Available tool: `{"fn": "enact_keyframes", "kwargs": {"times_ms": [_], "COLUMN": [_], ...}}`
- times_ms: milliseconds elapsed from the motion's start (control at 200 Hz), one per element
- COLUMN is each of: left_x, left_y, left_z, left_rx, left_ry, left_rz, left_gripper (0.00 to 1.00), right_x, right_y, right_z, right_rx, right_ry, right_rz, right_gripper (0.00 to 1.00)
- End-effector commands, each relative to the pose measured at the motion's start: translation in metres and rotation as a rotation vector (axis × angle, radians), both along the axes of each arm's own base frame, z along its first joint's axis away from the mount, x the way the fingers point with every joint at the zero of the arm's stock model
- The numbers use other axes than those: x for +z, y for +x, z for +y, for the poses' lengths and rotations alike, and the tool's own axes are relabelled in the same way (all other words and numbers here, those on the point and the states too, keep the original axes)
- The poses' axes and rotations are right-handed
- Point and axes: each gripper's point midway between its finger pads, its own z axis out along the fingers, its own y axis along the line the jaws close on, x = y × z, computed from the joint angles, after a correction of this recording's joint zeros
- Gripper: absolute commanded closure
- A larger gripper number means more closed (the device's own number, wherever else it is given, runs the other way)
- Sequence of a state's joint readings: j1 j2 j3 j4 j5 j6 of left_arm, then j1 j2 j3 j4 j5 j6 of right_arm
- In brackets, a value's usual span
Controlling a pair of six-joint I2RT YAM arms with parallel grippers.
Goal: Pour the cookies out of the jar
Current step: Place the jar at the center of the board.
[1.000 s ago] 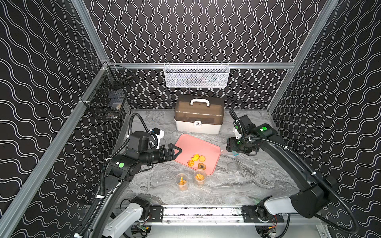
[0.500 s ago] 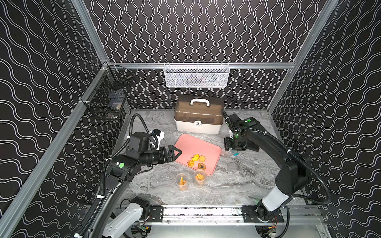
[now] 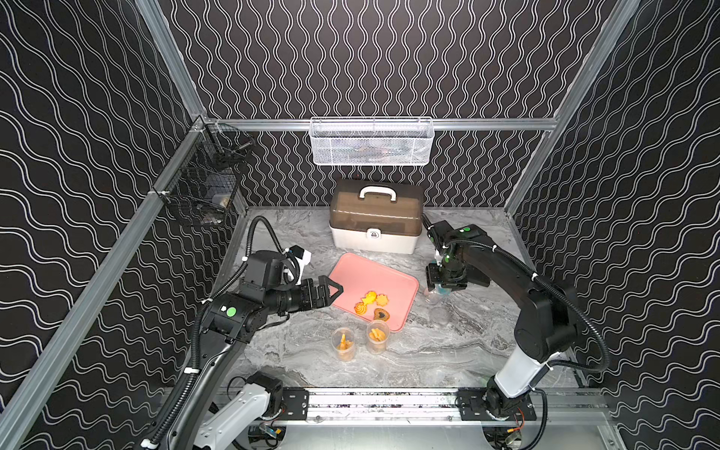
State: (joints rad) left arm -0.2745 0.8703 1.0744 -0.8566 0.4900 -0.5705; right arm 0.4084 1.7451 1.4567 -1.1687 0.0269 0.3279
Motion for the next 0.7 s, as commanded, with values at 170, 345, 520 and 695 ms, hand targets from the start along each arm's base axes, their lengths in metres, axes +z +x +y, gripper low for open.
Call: {"fn": "enact_keyframes", "kwargs": {"times_ms": [170,345,520,695], "left_x": [-0.001,-0.002,0.0,-0.001], "left_y": [0.0,-0.001,0.0,0.001], "left_z": [0.001,0.002,0.002,0.001], "left_rx": [-0.011,-0.01,-0.008,-0.011], "left_ry": [0.021,0.022,0.028,0.024], "left_rz": [-0.022,-0.02,-0.027,-0.025], "left_gripper": [0.01,0.01,0.01,0.01], "right_x": [-0.004,-0.008,-0.007,-0.003], "right_y": [0.003,0.004,0.004,0.006], "right_z": [0.004,0.002,-0.004,-0.011], "right_rx": [0.007,0.013,0.02,0.017], "right_ry": [0.013,-0.005,-0.055,-0.1], "right_rz": [0.004,0.02,0.045,0.048], "right_gripper": [0.33,0.33,0.32,0.32]}}
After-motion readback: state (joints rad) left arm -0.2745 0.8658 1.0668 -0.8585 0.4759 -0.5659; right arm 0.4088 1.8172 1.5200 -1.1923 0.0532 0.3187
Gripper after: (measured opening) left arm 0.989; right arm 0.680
